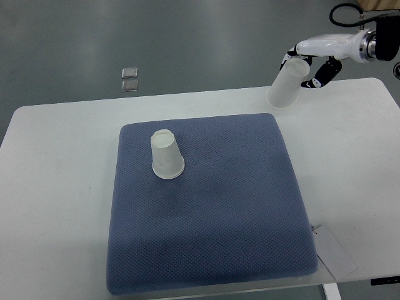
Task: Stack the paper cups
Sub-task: 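Lift the cup with the right hand and carry it over the other cup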
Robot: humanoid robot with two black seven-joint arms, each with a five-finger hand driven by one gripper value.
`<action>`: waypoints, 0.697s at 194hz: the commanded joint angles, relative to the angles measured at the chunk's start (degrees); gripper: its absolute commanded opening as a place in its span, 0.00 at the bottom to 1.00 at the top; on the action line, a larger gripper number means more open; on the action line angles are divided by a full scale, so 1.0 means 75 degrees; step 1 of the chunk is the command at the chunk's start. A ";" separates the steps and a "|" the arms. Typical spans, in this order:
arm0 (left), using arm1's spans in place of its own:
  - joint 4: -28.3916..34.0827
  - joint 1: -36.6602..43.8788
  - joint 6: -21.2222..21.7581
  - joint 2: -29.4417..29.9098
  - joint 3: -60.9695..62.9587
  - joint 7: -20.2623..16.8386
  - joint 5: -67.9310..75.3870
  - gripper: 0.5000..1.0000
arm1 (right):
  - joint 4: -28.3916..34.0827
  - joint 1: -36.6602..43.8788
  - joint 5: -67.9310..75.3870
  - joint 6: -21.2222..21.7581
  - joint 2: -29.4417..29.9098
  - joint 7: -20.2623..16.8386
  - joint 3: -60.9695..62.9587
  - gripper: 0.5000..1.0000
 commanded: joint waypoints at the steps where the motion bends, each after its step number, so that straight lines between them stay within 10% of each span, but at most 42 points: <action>1: -0.0003 -0.0001 0.0000 0.0000 0.0000 0.0000 0.0000 1.00 | 0.0011 0.0475 0.0010 0.0196 0.0397 0.0010 0.0012 0.21; 135: -0.0003 -0.0001 0.0000 0.0000 0.0000 0.0000 0.0000 1.00 | 0.0046 0.1424 -0.0013 0.0676 0.2928 -0.0072 0.0012 0.19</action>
